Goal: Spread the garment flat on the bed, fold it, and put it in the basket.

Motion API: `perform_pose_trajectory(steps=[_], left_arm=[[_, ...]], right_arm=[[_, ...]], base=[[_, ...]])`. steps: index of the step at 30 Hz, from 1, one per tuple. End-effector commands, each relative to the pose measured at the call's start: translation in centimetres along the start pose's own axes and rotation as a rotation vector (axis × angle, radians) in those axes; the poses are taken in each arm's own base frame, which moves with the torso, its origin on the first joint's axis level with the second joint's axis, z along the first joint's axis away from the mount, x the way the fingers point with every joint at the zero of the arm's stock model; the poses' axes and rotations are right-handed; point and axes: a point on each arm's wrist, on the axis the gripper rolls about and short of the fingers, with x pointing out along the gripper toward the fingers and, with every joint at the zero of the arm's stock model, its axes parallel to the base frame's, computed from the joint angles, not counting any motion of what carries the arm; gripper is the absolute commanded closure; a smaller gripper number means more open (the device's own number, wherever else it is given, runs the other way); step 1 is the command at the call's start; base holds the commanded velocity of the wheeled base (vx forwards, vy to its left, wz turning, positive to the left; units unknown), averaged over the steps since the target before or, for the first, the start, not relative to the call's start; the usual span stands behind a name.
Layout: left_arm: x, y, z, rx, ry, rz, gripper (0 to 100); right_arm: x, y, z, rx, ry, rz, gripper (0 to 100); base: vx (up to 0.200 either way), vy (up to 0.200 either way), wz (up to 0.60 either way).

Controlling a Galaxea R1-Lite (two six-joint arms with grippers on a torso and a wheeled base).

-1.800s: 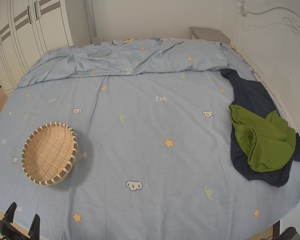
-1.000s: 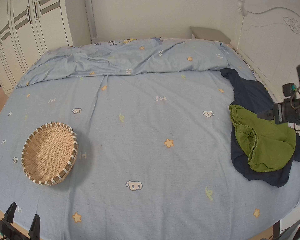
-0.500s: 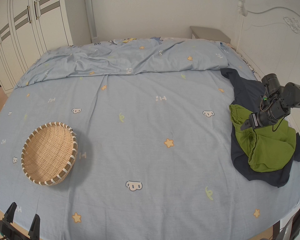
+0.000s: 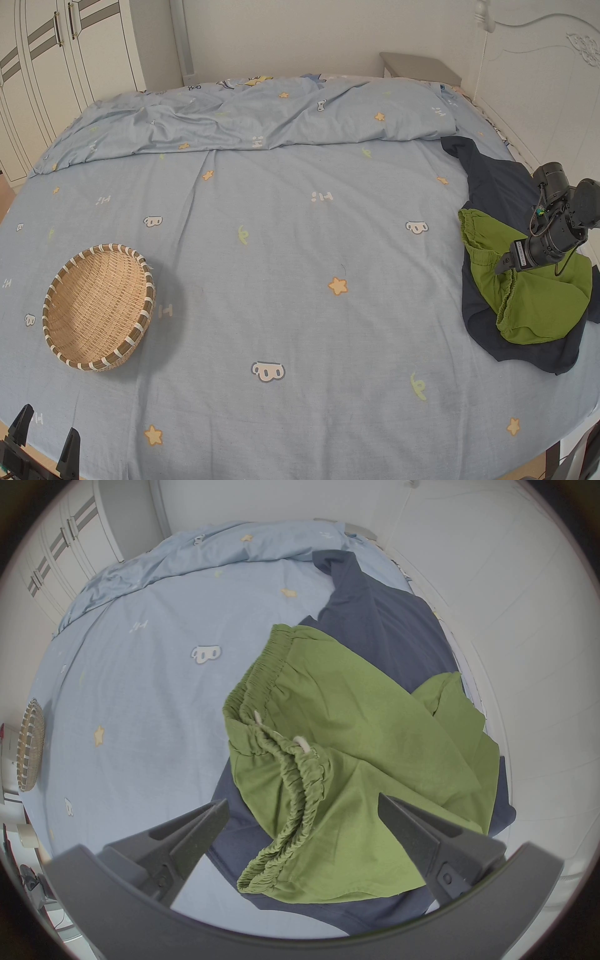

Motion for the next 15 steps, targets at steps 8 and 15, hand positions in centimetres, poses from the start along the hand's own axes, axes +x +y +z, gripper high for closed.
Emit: perform_pose_trajectory(steps=[8, 15], left_arm=[[0.0, 0.0, -0.5, 0.0, 0.0, 0.0, 0], [0.0, 0.0, -0.5, 0.0, 0.0, 0.0, 0]], right_arm=[[2.6, -0.9, -0.4, 0.025, 0.004, -0.009, 0], [4.6, -0.9, -0.5, 0.027, 0.03, -0.009, 100]], base=[[0.0, 0.0, 0.0], [0.0, 0.0, 0.0]])
